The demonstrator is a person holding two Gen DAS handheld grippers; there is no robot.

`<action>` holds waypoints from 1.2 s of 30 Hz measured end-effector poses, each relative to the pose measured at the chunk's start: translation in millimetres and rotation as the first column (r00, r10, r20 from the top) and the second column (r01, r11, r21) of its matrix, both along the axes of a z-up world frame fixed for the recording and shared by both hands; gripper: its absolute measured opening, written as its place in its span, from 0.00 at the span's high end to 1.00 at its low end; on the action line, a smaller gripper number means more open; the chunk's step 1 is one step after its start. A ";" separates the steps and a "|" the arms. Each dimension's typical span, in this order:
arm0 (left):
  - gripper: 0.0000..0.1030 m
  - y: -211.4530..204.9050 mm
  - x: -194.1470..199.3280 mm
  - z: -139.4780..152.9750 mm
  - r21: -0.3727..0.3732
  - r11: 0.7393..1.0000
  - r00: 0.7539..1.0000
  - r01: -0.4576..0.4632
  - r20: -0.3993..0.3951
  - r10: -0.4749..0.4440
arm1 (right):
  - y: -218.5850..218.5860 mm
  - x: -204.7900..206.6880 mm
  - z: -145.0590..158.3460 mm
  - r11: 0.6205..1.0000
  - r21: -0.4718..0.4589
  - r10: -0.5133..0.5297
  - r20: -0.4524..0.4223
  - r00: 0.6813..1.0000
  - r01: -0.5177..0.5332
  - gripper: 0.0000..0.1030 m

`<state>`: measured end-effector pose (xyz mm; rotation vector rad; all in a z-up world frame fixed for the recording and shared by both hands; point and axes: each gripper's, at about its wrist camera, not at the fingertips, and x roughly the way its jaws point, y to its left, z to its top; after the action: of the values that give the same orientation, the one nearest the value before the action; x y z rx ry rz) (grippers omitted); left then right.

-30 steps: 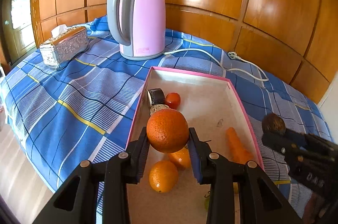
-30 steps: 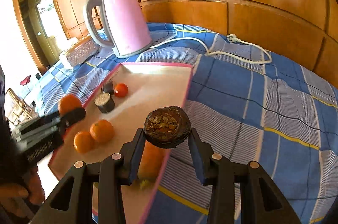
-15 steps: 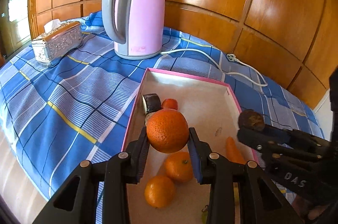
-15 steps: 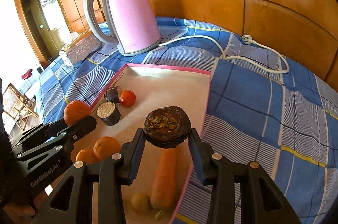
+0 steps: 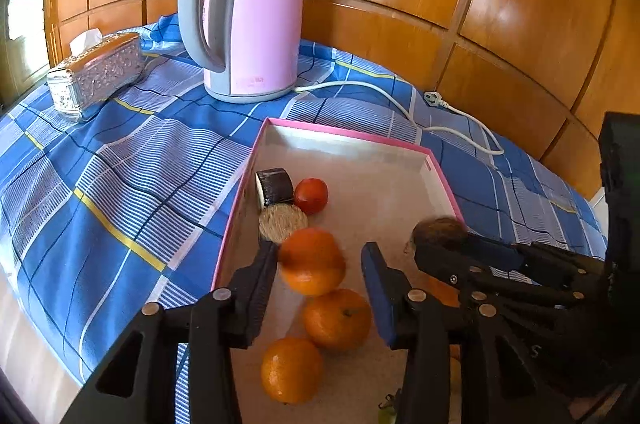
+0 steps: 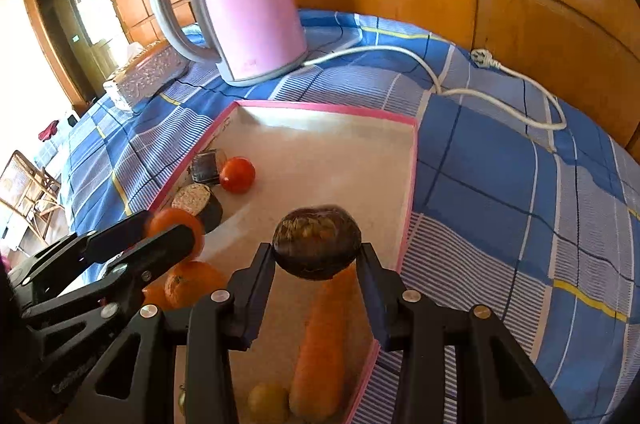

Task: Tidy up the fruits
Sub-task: 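Release the orange into the tray with left gripper while right gripper drops the passion fruit there, then withdraw both open grippers back from the tray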

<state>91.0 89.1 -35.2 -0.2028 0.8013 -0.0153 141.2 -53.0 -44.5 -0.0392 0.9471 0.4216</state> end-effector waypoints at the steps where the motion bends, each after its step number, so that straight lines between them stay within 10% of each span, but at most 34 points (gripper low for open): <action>1: 0.57 0.6 0.0 -0.5 -0.002 1.000 1.000 -0.001 -0.003 0.001 | -0.4 0.1 -1.2 1.000 0.000 -0.004 0.001 1.000 0.004 0.58; 36: 0.47 -7.5 -44.1 11.7 0.062 0.995 0.997 -0.075 0.018 0.074 | -22.8 -55.2 10.7 0.993 0.012 -0.121 0.066 0.990 0.120 0.57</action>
<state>46.8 81.7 -23.5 -0.1733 0.7767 0.0787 86.1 -75.8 -33.8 0.0110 0.8767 0.3107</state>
